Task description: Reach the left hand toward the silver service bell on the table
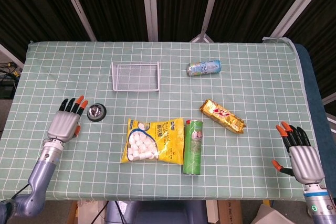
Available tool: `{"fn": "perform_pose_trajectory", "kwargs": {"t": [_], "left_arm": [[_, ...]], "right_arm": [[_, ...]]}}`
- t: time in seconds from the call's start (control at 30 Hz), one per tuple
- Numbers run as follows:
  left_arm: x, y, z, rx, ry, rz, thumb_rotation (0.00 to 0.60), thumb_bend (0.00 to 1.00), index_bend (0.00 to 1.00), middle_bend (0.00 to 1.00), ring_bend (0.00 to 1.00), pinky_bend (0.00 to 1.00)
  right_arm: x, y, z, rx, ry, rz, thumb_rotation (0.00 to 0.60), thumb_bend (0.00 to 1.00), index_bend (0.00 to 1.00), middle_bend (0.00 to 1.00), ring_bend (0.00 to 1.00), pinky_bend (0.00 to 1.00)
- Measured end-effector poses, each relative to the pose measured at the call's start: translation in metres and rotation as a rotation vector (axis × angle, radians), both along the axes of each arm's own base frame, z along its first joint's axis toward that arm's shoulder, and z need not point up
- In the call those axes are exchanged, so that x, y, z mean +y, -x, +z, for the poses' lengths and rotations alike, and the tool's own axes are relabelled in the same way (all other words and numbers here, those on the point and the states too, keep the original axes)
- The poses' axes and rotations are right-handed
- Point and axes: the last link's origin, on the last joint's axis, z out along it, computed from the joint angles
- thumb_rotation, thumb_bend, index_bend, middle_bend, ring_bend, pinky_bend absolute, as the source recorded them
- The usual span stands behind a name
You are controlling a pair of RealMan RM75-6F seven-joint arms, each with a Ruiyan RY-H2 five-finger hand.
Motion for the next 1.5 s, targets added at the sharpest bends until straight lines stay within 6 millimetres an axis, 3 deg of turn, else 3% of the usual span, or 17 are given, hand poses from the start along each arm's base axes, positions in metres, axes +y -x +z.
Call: {"fn": "perform_pose_trajectory", "kwargs": {"t": [0.47, 0.77, 0.93, 1.2, 1.37, 1.5], "left_arm": [[0.013, 0.004, -0.031, 0.065, 0.055, 0.031, 0.600, 0.53, 0.00, 0.00, 0.00, 0.00], [0.008, 0.016, -0.047, 0.100, 0.099, 0.070, 0.600, 0.53, 0.00, 0.00, 0.00, 0.00], [0.010, 0.009, -0.043, 0.068, 0.072, 0.049, 0.600, 0.53, 0.00, 0.00, 0.00, 0.00], [0.017, -0.021, -0.021, -0.025, -0.013, -0.035, 0.600, 0.52, 0.00, 0.00, 0.00, 0.00], [0.011, -0.037, 0.001, -0.106, -0.070, -0.067, 0.600, 0.33, 0.00, 0.00, 0.00, 0.00], [-0.010, -0.032, 0.024, -0.138, -0.113, -0.074, 0.600, 0.14, 0.00, 0.00, 0.00, 0.00]], "right_arm": [[0.001, 0.000, 0.000, -0.005, 0.001, -0.003, 0.600, 0.25, 0.00, 0.00, 0.00, 0.00], [0.000, 0.000, 0.001, -0.020, 0.003, -0.009, 0.600, 0.25, 0.00, 0.00, 0.00, 0.00], [0.000, 0.000, 0.001, -0.021, 0.002, -0.005, 0.600, 0.25, 0.00, 0.00, 0.00, 0.00], [0.001, 0.000, 0.001, -0.023, 0.002, -0.005, 0.600, 0.25, 0.00, 0.00, 0.00, 0.00], [0.001, 0.000, 0.002, -0.023, 0.004, -0.007, 0.600, 0.25, 0.00, 0.00, 0.00, 0.00], [0.000, 0.000, 0.002, -0.019, 0.004, -0.004, 0.600, 0.25, 0.00, 0.00, 0.00, 0.00]]}}
